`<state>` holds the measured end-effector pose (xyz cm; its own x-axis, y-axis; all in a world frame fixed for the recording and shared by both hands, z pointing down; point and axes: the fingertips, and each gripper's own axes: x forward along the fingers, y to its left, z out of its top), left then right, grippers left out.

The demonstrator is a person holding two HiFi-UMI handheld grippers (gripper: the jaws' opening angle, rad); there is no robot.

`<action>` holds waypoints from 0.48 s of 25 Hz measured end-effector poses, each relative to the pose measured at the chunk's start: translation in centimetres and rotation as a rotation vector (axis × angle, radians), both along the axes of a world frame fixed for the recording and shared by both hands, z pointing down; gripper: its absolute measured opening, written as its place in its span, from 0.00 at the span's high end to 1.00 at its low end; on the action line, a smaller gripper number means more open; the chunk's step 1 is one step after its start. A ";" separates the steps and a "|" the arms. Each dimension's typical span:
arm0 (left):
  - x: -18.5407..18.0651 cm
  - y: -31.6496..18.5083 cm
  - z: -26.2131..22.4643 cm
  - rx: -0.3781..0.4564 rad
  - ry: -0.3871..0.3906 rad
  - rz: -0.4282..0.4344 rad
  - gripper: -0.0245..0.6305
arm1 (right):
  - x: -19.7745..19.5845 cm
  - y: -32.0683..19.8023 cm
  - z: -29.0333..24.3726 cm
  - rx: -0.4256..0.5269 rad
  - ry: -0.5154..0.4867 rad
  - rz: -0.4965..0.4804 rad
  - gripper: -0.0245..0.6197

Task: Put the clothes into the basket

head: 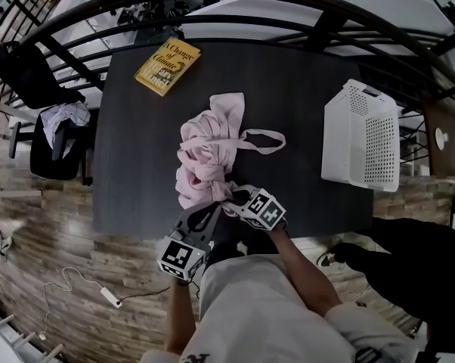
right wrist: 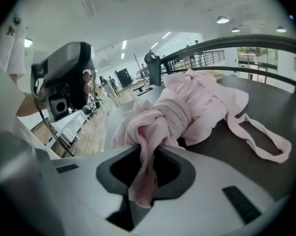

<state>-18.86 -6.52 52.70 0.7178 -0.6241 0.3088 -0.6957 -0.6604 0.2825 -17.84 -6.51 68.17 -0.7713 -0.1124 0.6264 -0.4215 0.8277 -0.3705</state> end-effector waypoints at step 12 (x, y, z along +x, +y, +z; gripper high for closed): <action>0.0 -1.0 -2.1 0.053 0.017 0.050 0.96 | 0.2 -1.7 -6.3 -0.037 -0.207 0.159 0.85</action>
<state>-18.82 -7.49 50.56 0.7537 -0.6022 0.2634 -0.6565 -0.7089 0.2577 -17.66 -8.23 61.86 -0.8579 -0.2227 0.4631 -0.4576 0.7411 -0.4913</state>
